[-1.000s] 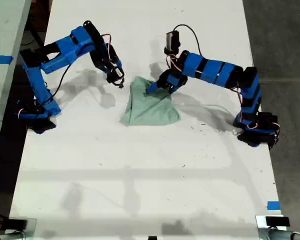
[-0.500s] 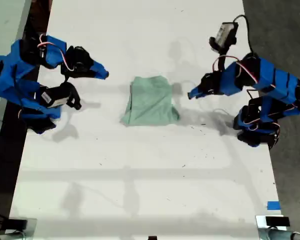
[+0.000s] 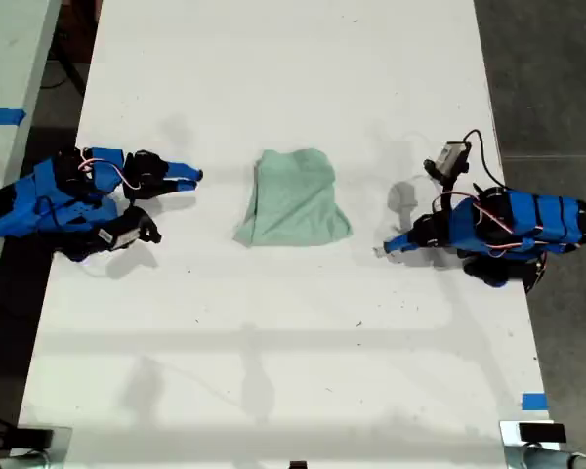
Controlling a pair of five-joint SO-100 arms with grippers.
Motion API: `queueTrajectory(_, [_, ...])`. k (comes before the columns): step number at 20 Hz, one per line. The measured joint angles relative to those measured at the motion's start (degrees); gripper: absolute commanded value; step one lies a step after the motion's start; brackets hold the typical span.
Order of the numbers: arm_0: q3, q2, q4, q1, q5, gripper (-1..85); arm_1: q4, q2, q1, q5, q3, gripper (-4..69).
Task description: Fold t shirt
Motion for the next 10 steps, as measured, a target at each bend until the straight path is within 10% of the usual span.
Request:
queueTrajectory(6, [0.18,3.69,1.32,-1.23,17.23,12.9,-0.44,0.44,-0.7,-31.03,0.35,15.0])
queueTrajectory(10, [0.18,3.69,1.32,-1.23,17.49,12.9,-0.44,0.44,-1.05,-35.24,0.35,12.4])
